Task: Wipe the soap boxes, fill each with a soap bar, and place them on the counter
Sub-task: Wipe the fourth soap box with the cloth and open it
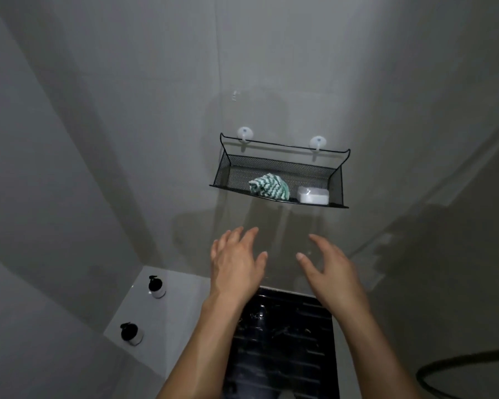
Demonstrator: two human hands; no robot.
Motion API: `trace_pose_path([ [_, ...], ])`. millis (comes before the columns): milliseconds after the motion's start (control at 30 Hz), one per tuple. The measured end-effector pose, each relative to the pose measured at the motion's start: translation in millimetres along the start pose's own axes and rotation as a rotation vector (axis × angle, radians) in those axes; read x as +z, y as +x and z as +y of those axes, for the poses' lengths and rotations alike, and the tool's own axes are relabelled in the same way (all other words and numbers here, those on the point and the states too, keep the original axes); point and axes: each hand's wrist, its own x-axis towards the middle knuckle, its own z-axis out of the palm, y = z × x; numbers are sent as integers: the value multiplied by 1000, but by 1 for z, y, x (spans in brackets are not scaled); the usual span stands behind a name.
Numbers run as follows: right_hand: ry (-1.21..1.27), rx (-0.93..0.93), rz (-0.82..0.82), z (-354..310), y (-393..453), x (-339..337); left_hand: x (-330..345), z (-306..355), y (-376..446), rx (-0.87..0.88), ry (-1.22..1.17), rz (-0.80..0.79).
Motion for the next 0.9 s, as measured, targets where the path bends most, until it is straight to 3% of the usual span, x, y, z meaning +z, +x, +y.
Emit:
trace_pose_path([
  [467,57,-13,47,20,195,-2,24,25,179,-21,26,61],
  [900,-35,251,-144,70,286,-4,72,67,273,7,27,-82],
])
